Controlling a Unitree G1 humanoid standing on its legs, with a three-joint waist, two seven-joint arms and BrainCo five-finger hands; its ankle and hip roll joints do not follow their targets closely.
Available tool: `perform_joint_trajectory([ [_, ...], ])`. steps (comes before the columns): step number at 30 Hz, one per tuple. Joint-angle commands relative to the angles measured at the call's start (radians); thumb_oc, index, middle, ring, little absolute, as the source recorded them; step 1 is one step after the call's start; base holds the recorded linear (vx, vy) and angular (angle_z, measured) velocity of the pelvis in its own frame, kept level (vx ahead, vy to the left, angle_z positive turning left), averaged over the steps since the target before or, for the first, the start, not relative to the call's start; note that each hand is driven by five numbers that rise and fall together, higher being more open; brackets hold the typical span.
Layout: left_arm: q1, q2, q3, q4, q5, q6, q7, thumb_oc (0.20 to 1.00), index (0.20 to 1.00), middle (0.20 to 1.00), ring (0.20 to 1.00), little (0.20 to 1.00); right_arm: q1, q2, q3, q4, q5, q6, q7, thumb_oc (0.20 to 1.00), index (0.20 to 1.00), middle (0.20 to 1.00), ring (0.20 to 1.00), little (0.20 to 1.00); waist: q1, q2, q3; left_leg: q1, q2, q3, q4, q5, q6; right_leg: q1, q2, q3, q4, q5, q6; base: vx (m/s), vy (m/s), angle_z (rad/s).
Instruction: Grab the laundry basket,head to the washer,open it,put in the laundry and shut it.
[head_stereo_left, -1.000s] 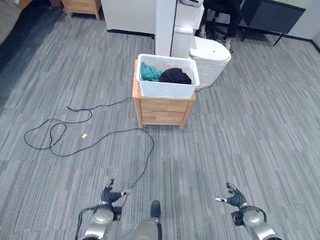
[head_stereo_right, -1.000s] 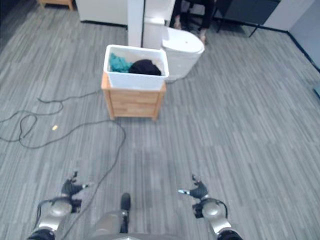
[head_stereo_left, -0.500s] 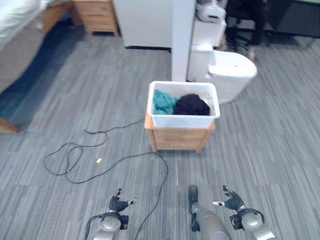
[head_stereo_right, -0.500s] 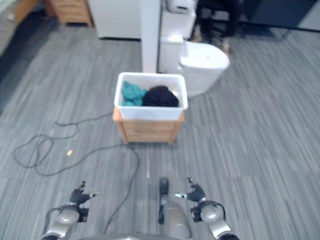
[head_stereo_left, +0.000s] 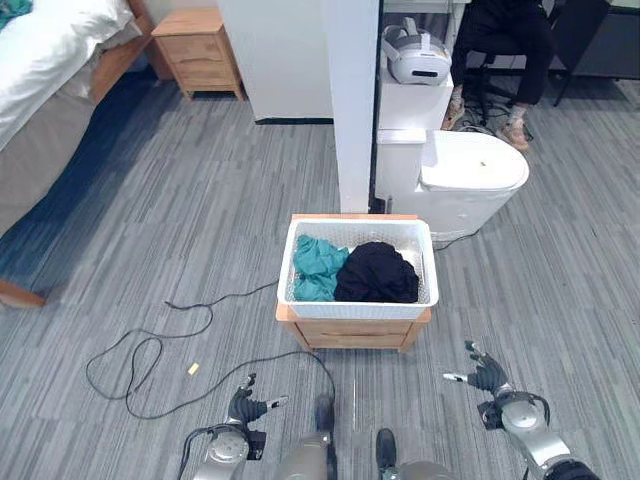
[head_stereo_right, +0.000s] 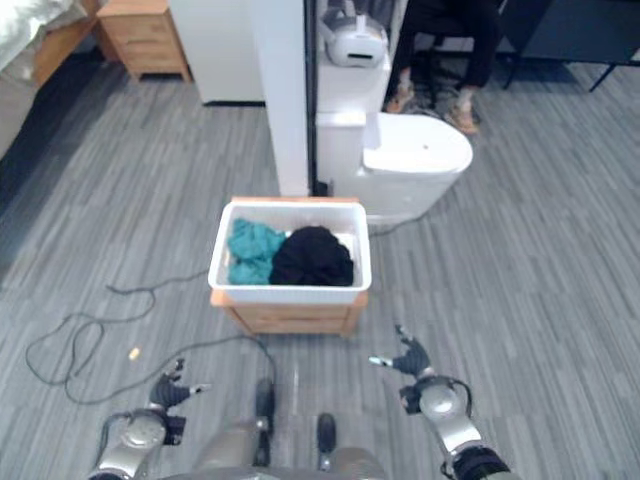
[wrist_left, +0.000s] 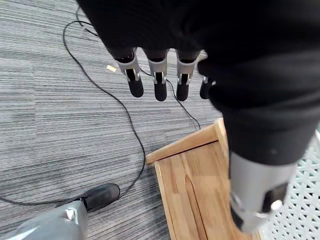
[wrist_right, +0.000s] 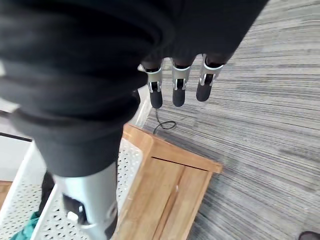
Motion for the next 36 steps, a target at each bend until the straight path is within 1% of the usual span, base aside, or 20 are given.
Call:
perform_joint_trajectory([
  [1,0.0,0.035,0.018,0.003,0.03,-0.013,0.015,1.0,1.0,1.0,1.0,1.0,0.014,0.007,-0.021,-0.035,-0.011,-0.024,-0.007,1.0,1.0,1.0,1.0,1.0,0.01,-0.047,-0.032,0.118,-0.031,-0.001,0.002,-0.101,0.003,-0.079,-0.061,-0.032,0.152,-0.111,0.138,0.18,0.185,-0.49],
  [2,0.006,0.038,0.021,0.006,0.033,-0.012,0.012,1.0,1.0,1.0,1.0,1.0,0.016,0.011,-0.02,-0.033,-0.016,-0.022,-0.005,1.0,1.0,1.0,1.0,1.0,0.012,-0.049,-0.038,0.125,-0.035,0.002,0.001,-0.106,0.011,-0.079,-0.067,-0.026,0.159,-0.11,0.144,0.12,0.129,-0.45],
  [3,0.006,0.038,0.021,0.006,0.033,-0.012,0.012,1.0,1.0,1.0,1.0,1.0,0.016,0.011,-0.02,-0.033,-0.016,-0.021,-0.005,1.0,1.0,1.0,1.0,1.0,0.013,-0.05,-0.038,0.126,-0.035,0.003,0.001,-0.106,0.011,-0.079,-0.067,-0.025,0.16,-0.111,0.144,0.11,0.189,-0.34],
  [4,0.011,0.045,0.03,0.01,0.032,-0.011,0.014,1.0,1.0,1.0,1.0,1.0,0.01,0.024,-0.019,-0.026,-0.021,-0.019,-0.001,1.0,1.0,1.0,1.0,1.0,0.018,-0.055,-0.037,0.135,-0.043,0.012,0.006,-0.118,0.026,-0.092,-0.075,-0.009,0.193,-0.104,0.157,0.08,0.189,-0.22],
  [6,0.012,0.061,0.041,0.008,0.035,-0.009,0.016,1.0,1.0,1.0,1.0,1.0,-0.005,0.033,-0.012,-0.029,-0.024,-0.017,0.003,1.0,1.0,1.0,1.0,1.0,0.024,-0.06,-0.031,0.145,-0.046,0.027,0.008,-0.133,0.045,-0.12,-0.085,0.0,0.255,-0.102,0.174,0.07,0.21,-0.4],
  [7,0.003,0.078,0.054,0.003,0.031,-0.007,0.023,1.0,1.0,1.0,1.0,1.0,-0.021,0.045,-0.009,-0.035,-0.023,-0.019,0.0,1.0,1.0,1.0,1.0,1.0,0.025,-0.057,-0.019,0.151,-0.045,0.035,0.008,-0.138,0.057,-0.168,-0.09,0.001,0.335,-0.092,0.193,0.02,0.122,-0.66],
  [9,0.001,0.085,0.062,-0.002,0.029,-0.008,0.026,1.0,1.0,1.0,1.0,1.0,-0.027,0.047,-0.009,-0.038,-0.025,-0.019,-0.005,1.0,1.0,1.0,1.0,1.0,0.025,-0.056,-0.015,0.158,-0.047,0.036,0.005,-0.143,0.061,-0.188,-0.095,-0.002,0.352,-0.084,0.199,0.04,0.062,-0.36],
  [10,0.005,0.094,0.075,-0.024,0.026,-0.012,0.034,1.0,1.0,1.0,1.0,1.0,-0.028,0.044,-0.018,-0.056,-0.03,-0.021,-0.015,1.0,1.0,1.0,1.0,1.0,0.026,-0.052,-0.015,0.176,-0.05,0.043,-0.005,-0.153,0.063,-0.203,-0.118,-0.028,0.325,-0.074,0.201,0.09,0.021,-0.01],
  [12,0.007,0.104,0.082,-0.055,0.006,-0.021,0.036,1.0,1.0,1.0,1.0,1.0,-0.033,0.034,-0.033,-0.067,-0.035,-0.022,-0.027,1.0,1.0,1.0,1.0,1.0,0.023,-0.047,-0.014,0.186,-0.052,0.044,-0.002,-0.163,0.062,-0.208,-0.139,-0.053,0.276,-0.063,0.192,0.1,-0.022,0.0],
  [13,0.007,0.105,0.082,-0.055,0.006,-0.02,0.036,1.0,1.0,1.0,1.0,1.0,-0.033,0.034,-0.033,-0.068,-0.035,-0.022,-0.027,1.0,1.0,1.0,1.0,1.0,0.022,-0.046,-0.013,0.187,-0.052,0.042,-0.001,-0.164,0.061,-0.206,-0.139,-0.055,0.275,-0.063,0.192,0.12,-0.057,0.08],
  [14,0.018,0.113,0.097,-0.101,-0.007,-0.026,0.036,1.0,1.0,1.0,1.0,1.0,-0.035,0.021,-0.053,-0.094,-0.034,-0.023,-0.037,1.0,1.0,1.0,1.0,1.0,0.02,-0.05,-0.018,0.192,-0.062,0.033,0.011,-0.171,0.061,-0.188,-0.147,-0.052,0.229,-0.056,0.195,0.1,-0.059,0.25],
  [16,0.025,0.113,0.104,-0.116,-0.008,-0.028,0.037,1.0,1.0,1.0,1.0,1.0,-0.036,0.015,-0.06,-0.103,-0.037,-0.022,-0.042,1.0,1.0,1.0,1.0,1.0,0.021,-0.05,-0.02,0.197,-0.063,0.03,0.011,-0.174,0.061,-0.18,-0.146,-0.049,0.215,-0.052,0.196,0.11,-0.068,0.26],
  [18,0.031,0.12,0.114,-0.164,-0.01,-0.037,0.039,1.0,1.0,1.0,1.0,1.0,-0.057,-0.016,-0.068,-0.136,-0.048,-0.023,-0.051,1.0,1.0,1.0,1.0,1.0,0.026,-0.048,-0.039,0.218,-0.059,0.038,-0.01,-0.174,0.055,-0.155,-0.142,-0.048,0.171,-0.04,0.189,0.16,-0.1,0.12],
  [22,0.016,0.124,0.115,-0.198,-0.013,-0.036,0.049,1.0,1.0,1.0,1.0,1.0,-0.087,-0.039,-0.067,-0.173,-0.053,-0.019,-0.059,1.0,1.0,1.0,1.0,1.0,0.028,-0.045,-0.048,0.234,-0.055,0.038,-0.044,-0.164,0.049,-0.131,-0.137,-0.05,0.128,-0.034,0.184,0.09,-0.079,0.02],
  [25,-0.035,0.121,0.093,-0.205,-0.009,-0.032,0.074,1.0,1.0,1.0,1.0,1.0,-0.138,-0.047,-0.043,-0.172,-0.06,-0.01,-0.073,1.0,1.0,1.0,1.0,1.0,0.029,-0.04,-0.049,0.238,-0.051,0.033,-0.078,-0.148,0.042,-0.118,-0.129,-0.052,0.093,-0.031,0.181,0.02,-0.063,-0.03],
  [26,-0.088,0.115,0.068,-0.195,0.003,-0.023,0.096,1.0,1.0,1.0,1.0,1.0,-0.185,-0.045,-0.016,-0.16,-0.069,0.002,-0.086,1.0,1.0,1.0,1.0,1.0,0.028,-0.037,-0.045,0.237,-0.048,0.031,-0.102,-0.136,0.038,-0.116,-0.122,-0.052,0.074,-0.029,0.179,-0.02,-0.062,-0.1],
  [29,-0.173,0.097,0.025,-0.153,0.015,-0.008,0.131,1.0,1.0,1.0,1.0,1.0,-0.253,-0.028,0.016,-0.111,-0.063,0.017,-0.111,1.0,1.0,1.0,1.0,1.0,0.025,-0.033,-0.031,0.22,-0.044,0.029,-0.124,-0.116,0.033,-0.131,-0.116,-0.049,0.06,-0.025,0.177,-0.06,-0.047,-0.05],
  [31,-0.198,0.091,0.011,-0.138,0.023,-0.001,0.142,1.0,1.0,1.0,1.0,1.0,-0.274,-0.021,0.023,-0.092,-0.058,0.022,-0.118,1.0,1.0,1.0,1.0,1.0,0.024,-0.031,-0.026,0.213,-0.043,0.028,-0.132,-0.11,0.032,-0.139,-0.114,-0.046,0.058,-0.024,0.175,-0.05,-0.019,0.05],
  [33,-0.256,0.078,-0.02,-0.109,0.034,0.01,0.169,1.0,1.0,1.0,1.0,1.0,-0.319,-0.005,0.038,-0.05,-0.041,0.031,-0.14,1.0,1.0,1.0,1.0,1.0,0.021,-0.027,-0.007,0.193,-0.041,0.027,-0.141,-0.097,0.031,-0.164,-0.11,-0.04,0.062,-0.022,0.173,-0.14,-0.026,0.01],
  [36,-0.388,0.051,-0.083,-0.001,0.054,0.026,0.234,1.0,1.0,1.0,1.0,1.0,-0.431,0.044,0.084,0.081,0.009,0.043,-0.164,1.0,1.0,1.0,1.0,1.0,0.02,-0.023,0.048,0.119,-0.039,0.015,-0.137,-0.069,0.028,-0.248,-0.1,-0.026,0.089,-0.012,0.166,-0.2,-0.031,-0.01],
])
